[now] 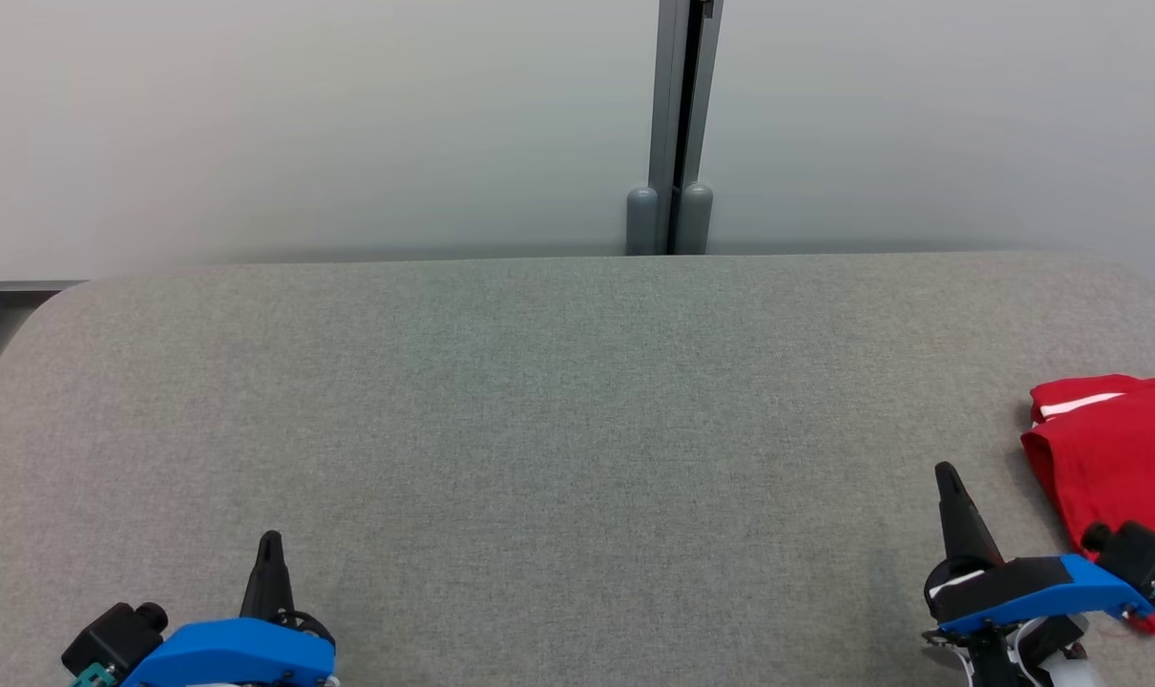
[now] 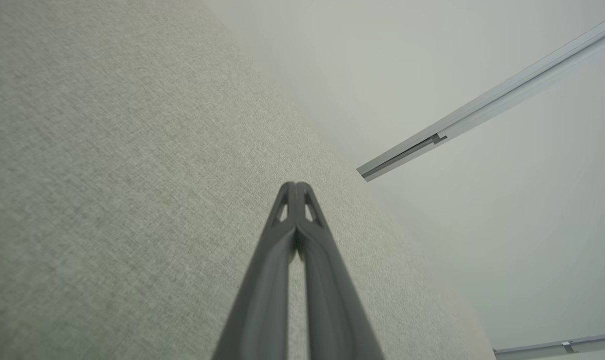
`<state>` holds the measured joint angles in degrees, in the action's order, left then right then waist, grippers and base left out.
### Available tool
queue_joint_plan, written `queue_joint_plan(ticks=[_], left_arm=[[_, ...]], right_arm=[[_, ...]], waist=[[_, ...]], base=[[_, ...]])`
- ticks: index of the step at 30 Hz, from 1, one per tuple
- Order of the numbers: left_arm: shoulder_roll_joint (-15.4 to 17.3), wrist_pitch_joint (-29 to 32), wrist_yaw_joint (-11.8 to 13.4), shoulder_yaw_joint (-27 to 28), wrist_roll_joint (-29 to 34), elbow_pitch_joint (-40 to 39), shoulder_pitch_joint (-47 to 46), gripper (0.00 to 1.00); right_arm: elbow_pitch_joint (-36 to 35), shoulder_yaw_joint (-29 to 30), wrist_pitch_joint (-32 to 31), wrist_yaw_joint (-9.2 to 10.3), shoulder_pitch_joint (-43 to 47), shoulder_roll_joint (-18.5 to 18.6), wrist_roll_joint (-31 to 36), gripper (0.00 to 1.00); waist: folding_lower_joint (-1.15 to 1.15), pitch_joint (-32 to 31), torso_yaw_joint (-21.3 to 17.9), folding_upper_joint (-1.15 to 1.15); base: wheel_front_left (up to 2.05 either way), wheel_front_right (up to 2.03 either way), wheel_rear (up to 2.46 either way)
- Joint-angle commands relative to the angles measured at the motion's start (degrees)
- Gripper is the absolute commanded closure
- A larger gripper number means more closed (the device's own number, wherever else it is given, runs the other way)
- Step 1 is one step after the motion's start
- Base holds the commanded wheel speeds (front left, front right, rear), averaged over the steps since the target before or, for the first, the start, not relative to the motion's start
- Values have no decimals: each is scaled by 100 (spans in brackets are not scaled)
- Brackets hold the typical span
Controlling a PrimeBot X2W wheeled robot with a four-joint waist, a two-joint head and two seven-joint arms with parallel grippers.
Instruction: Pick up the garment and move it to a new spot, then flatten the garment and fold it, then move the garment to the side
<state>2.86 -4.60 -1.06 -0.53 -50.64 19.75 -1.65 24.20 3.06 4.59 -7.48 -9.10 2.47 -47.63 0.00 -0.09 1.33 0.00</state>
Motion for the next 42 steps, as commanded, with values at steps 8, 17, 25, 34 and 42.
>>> queue_joint_plan(ticks=[8, 17, 25, 34, 42], left_arm=[[2, 160, -110, 131, -609, -160, -211, 100], [2, 314, -198, 227, -1172, -231, -266, 100], [1, 441, -269, 306, -1636, -290, -299, 100], [2, 568, -348, 381, -2124, -344, -342, 100], [2, 677, -411, 456, -2521, -395, -379, 100]], right_arm=[[-234, 65, -165, -2, 46, 41, -663, 100], [-362, 111, -312, -2, 84, 45, -1264, 100], [-473, 152, -444, -2, 113, 47, -1766, 100], [-580, 190, -572, -2, 157, 50, -2279, 100], [-670, 222, -679, -2, 195, 52, -2706, 100]], waist=[[0, 2, -12, -1], [0, 5, -27, -1], [0, 8, -40, -1], [0, 11, -54, -1], [0, 14, -67, -1]], base=[[0, 0, 0], [0, 0, 0], [0, 0, 0], [0, 0, 0], [0, 0, 0]])
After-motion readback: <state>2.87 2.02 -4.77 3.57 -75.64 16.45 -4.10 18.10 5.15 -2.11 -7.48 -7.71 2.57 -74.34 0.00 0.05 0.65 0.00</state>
